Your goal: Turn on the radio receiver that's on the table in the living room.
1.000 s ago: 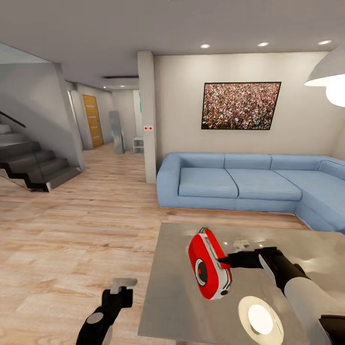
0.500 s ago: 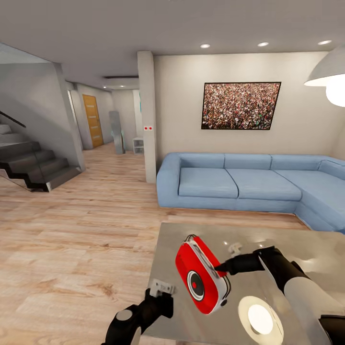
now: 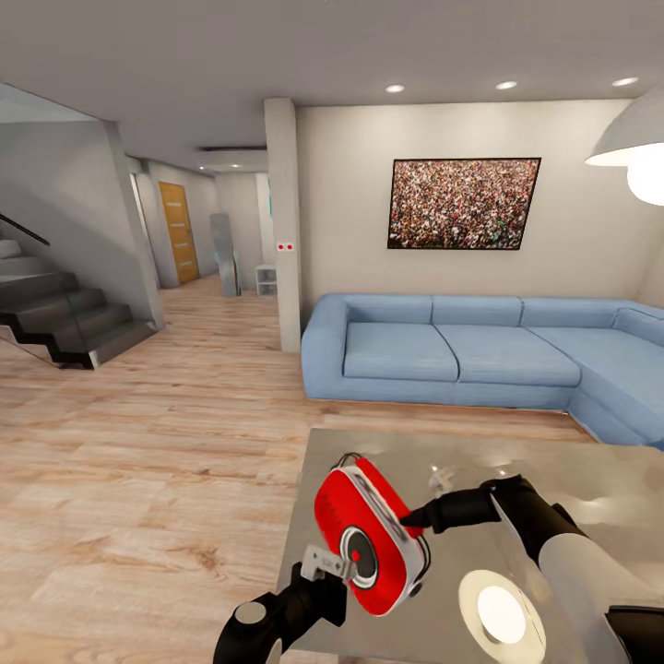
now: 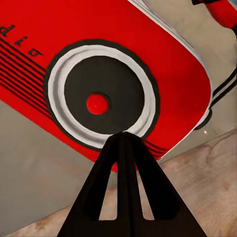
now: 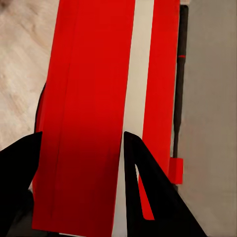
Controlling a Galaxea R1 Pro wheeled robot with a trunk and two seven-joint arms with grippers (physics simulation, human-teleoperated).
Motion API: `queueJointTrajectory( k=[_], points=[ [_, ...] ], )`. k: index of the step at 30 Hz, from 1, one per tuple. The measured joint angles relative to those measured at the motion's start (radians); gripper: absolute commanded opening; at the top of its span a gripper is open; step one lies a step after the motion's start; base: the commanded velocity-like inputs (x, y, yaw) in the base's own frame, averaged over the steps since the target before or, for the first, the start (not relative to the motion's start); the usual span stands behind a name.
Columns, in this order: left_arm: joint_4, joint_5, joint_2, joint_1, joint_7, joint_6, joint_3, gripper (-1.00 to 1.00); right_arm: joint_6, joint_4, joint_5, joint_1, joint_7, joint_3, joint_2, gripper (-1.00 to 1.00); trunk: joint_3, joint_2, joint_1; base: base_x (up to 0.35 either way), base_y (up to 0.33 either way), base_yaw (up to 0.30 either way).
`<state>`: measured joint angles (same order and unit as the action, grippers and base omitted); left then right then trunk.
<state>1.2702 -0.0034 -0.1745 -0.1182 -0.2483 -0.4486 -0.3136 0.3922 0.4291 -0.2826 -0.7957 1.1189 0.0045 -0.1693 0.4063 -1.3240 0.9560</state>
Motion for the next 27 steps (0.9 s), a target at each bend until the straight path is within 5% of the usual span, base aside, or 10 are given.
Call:
queueJointTrajectory(
  k=[7,15,19,23,27],
  points=[
    [0.000,-0.001,0.000,0.000,0.000,0.001,-0.001,-1.00,0.000,-0.005,0.001,0.000,0.030,0.002,0.025,-1.00,0.000,0.000,0.000,0.000,0.000,0.000],
    [-0.001,-0.002,0.000,0.000,0.001,0.001,-0.001,-1.00,0.000,-0.006,-0.005,0.000,0.146,0.003,0.030,-1.00,0.000,0.000,0.000,0.000,0.000,0.000],
    [-0.002,-0.012,0.000,0.000,0.002,0.003,0.002,-1.00,0.003,-0.007,-0.005,0.000,0.154,0.037,0.030,-1.00,0.000,0.000,0.000,0.000,0.000,0.000],
    [-0.020,-0.090,0.000,0.000,0.002,0.006,0.007,-1.00,0.007,-0.006,-0.001,0.000,0.177,0.066,0.030,-1.00,0.000,0.000,0.000,0.000,0.000,0.000],
    [-0.048,-0.115,0.000,-0.001,0.003,0.007,0.008,-1.00,0.004,-0.006,-0.008,0.000,0.206,0.073,0.029,-1.00,0.000,0.000,0.000,0.000,0.000,0.000]
  ],
)
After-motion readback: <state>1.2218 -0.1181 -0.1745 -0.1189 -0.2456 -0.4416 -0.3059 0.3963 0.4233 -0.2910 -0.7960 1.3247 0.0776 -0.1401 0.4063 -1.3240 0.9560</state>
